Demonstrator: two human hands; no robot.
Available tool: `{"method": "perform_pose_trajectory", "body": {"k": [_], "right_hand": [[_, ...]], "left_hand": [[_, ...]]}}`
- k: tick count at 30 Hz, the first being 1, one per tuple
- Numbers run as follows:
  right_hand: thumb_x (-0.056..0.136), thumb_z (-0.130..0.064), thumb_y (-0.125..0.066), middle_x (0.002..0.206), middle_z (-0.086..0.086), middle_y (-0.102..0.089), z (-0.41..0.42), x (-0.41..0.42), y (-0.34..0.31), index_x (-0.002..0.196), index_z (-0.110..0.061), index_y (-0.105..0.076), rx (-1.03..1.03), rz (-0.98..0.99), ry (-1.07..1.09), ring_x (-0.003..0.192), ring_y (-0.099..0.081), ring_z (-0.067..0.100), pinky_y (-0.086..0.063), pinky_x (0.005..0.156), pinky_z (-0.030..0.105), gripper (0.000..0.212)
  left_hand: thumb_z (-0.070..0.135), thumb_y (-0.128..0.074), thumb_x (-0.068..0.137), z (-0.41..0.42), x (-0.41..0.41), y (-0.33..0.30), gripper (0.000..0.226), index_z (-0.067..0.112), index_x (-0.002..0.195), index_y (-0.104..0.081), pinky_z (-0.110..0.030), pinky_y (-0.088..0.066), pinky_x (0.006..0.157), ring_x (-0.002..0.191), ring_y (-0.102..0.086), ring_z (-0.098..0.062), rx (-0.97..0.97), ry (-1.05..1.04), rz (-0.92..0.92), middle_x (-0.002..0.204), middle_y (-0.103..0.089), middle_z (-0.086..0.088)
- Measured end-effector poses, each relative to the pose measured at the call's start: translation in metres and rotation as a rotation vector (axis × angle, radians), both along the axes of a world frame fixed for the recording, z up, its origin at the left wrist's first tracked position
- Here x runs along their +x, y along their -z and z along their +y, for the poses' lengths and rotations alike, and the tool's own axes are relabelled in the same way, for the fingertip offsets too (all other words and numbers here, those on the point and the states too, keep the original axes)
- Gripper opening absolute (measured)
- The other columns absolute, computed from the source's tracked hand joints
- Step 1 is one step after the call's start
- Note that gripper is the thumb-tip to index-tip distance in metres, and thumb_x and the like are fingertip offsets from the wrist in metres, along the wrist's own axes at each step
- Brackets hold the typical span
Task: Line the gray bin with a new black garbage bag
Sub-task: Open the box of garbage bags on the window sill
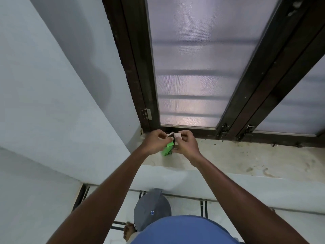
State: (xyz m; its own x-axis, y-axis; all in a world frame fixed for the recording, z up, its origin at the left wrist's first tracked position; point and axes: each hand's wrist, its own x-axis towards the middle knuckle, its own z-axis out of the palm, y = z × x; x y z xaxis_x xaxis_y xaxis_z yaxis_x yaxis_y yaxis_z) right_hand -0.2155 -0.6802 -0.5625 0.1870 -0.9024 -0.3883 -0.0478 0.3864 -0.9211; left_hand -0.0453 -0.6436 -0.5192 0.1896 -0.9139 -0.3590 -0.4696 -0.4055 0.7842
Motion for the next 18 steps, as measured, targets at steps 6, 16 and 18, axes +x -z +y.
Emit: {"method": "perform_pose_trajectory", "body": {"k": [6,16,18], "right_hand": [[0.109,-0.025,-0.071,0.129,0.011,-0.072,0.005,-0.003,0.004,0.139,-0.016,-0.058,-0.015,-0.037,-0.007,0.110,-0.079,0.033,-0.071,0.080,0.042,0.033],[0.097,-0.035,-0.083,0.131,-0.008,-0.075,0.018,-0.003,0.016,0.133,-0.031,-0.077,-0.243,0.105,-0.078,0.117,-0.074,0.009,-0.066,0.100,0.038,0.037],[0.089,-0.040,-0.092,0.134,-0.015,-0.071,0.022,-0.006,0.018,0.143,-0.034,-0.072,-0.309,0.167,-0.160,0.117,-0.068,0.001,-0.062,0.099,0.030,0.057]], "left_hand": [[0.069,-0.080,0.082,-0.005,-0.008,-0.004,0.049,0.023,0.096,-0.070,-0.046,-0.067,0.082,0.086,-0.077,-0.019,-0.004,-0.049,-0.168,0.096,-0.076,0.002],[-0.005,-0.069,0.096,0.009,0.019,0.007,0.029,0.010,0.119,-0.078,-0.034,-0.066,0.091,0.120,-0.074,-0.031,0.109,-0.083,0.405,0.127,-0.076,-0.016],[0.001,-0.080,0.092,0.016,0.018,0.012,0.033,0.011,0.124,-0.077,-0.039,-0.066,0.094,0.119,-0.075,-0.030,0.081,-0.048,0.387,0.125,-0.078,-0.012]]}}
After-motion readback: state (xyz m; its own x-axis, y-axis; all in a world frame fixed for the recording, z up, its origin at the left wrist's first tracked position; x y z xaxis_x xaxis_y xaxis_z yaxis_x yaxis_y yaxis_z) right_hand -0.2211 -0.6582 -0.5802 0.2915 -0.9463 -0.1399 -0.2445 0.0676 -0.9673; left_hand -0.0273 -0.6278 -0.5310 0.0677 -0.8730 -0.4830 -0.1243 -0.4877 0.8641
